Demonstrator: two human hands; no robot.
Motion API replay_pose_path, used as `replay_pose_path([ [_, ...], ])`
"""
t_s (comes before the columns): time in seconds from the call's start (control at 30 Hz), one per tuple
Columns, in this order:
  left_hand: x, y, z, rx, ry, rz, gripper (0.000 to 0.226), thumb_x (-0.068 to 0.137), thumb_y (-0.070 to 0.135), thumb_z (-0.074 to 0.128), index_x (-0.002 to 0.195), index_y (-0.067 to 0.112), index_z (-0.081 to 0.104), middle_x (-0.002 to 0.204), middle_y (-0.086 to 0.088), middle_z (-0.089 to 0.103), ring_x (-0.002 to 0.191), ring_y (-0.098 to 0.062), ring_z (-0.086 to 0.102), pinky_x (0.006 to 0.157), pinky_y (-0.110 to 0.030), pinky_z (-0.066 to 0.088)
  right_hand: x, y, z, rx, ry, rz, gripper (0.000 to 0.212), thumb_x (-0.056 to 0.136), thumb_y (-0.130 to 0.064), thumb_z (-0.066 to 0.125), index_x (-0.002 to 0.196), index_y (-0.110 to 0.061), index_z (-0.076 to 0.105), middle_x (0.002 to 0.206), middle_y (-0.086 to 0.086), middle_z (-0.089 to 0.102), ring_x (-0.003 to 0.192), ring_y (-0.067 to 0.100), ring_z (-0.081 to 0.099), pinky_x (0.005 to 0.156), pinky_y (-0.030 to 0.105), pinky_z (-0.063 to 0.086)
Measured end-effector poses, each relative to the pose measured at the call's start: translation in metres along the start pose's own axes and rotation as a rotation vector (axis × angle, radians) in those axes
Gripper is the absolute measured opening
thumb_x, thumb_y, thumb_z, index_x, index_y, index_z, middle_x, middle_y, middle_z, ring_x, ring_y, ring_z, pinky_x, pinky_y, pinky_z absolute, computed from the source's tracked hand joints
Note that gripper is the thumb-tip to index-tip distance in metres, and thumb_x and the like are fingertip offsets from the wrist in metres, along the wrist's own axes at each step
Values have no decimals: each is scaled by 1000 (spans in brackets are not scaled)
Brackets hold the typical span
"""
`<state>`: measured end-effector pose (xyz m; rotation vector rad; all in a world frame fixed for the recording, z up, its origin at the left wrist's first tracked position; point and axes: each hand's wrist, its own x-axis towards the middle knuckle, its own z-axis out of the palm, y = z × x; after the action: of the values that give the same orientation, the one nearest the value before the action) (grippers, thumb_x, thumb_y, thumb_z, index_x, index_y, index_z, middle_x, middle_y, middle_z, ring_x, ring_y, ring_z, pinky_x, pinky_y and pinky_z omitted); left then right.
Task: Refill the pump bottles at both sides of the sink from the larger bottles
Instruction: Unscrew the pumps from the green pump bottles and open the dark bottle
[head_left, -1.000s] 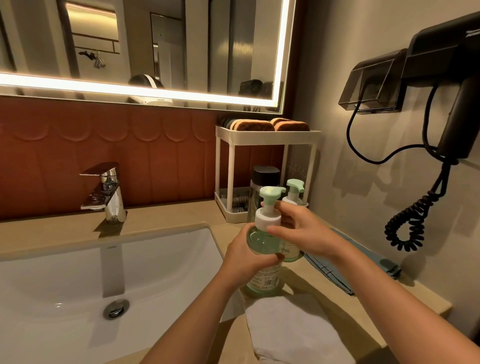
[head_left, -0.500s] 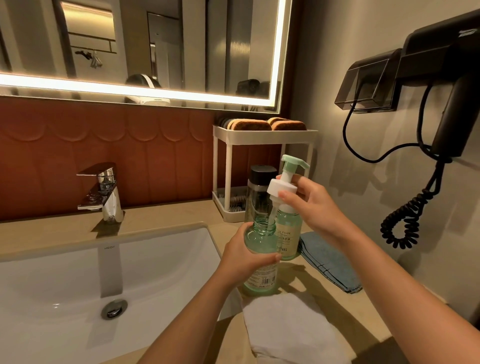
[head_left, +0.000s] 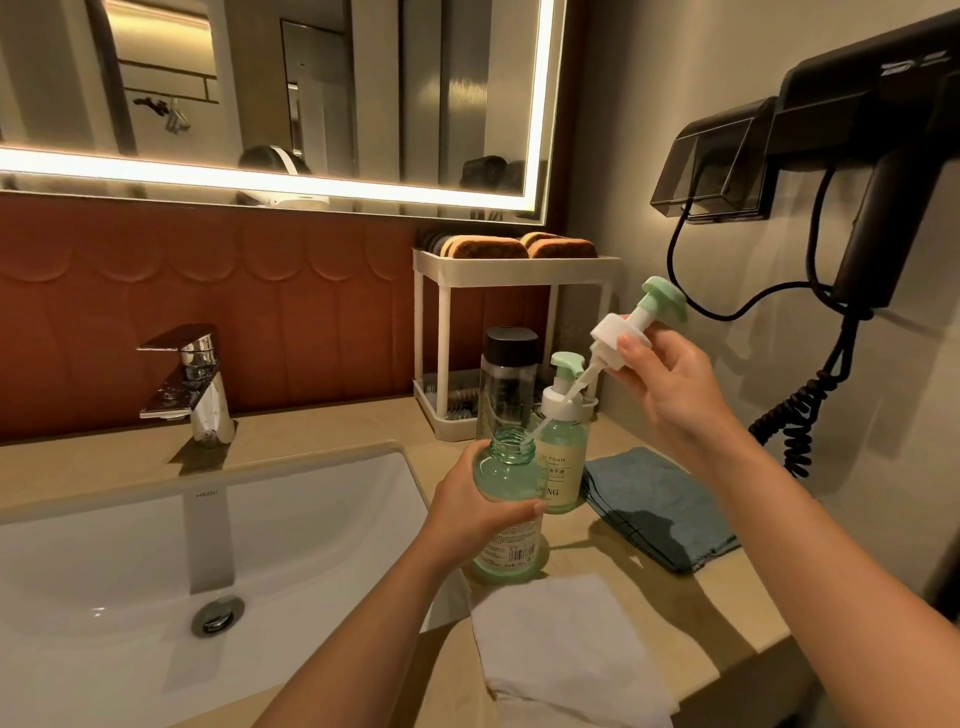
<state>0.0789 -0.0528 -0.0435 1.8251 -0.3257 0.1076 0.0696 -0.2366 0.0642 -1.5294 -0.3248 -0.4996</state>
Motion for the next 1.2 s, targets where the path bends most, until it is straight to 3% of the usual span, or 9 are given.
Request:
replay_pose_path([
  [0.1,0,-1,0,6,5,-2,74,63,28,84,123,31,41,113,12,55,111,-14,55,95,-36,46,0,-4,-11,41,61,21,21,95,-18,47,113,-8,54,104,0,63,96,9,62,88,23,52],
  [0.27,-1,-1,1,6,19,-9,75,63,29,85,125,28,43,117,7,58,110,-16,56,97,-42,47,0,-3,-34,22,125,71,18,96,-23,47,107,-13,57,104,2,62,102,13,59,94,29,48],
  [0.4,-3,2,2,9,17,-11,71,64,26,83,121,30,41,113,11,56,110,-16,55,96,-41,46,-2,8,-50,-101,168,171,16,95,-30,49,92,-20,61,99,3,62,98,16,58,95,35,47],
  [0.6,-2,1,3,22,30,-16,72,64,26,83,122,30,41,116,8,56,111,-18,55,98,-46,45,-1,39,-63,-504,102,338,33,90,-36,55,92,-4,63,83,10,57,75,20,52,68,33,41],
  [0.73,-2,1,4,26,27,-22,74,64,27,84,124,30,40,117,8,55,112,-18,54,98,-45,46,5,64,-69,-664,15,489,24,85,-30,59,72,-11,57,73,7,56,64,19,50,61,31,39],
  [0.8,-2,0,4,22,30,-21,78,64,27,84,129,26,40,120,6,56,112,-18,55,98,-45,46,7,73,-69,-755,-14,524,23,85,-28,58,71,-11,55,69,6,53,61,17,47,57,28,36],
  [0.9,-1,-1,6,22,52,-22,78,65,26,83,129,27,39,116,8,56,110,-17,55,97,-42,46,9,85,-67,-859,-47,552,21,87,-30,59,82,-9,58,76,7,56,67,18,50,54,26,35],
  [1.07,3,-4,7,36,81,-21,72,65,27,83,118,36,36,104,17,53,107,-15,54,93,-38,46,10,103,-62,-949,-68,564,38,87,-37,60,106,-4,60,100,14,61,92,30,59,72,35,45],
  [1.2,11,-7,5,96,177,-49,78,60,45,83,119,41,33,113,11,54,115,-22,52,99,-53,42,7,120,-60,-984,-26,551,40,90,-37,54,120,-10,58,116,15,60,102,30,55,82,34,45],
])
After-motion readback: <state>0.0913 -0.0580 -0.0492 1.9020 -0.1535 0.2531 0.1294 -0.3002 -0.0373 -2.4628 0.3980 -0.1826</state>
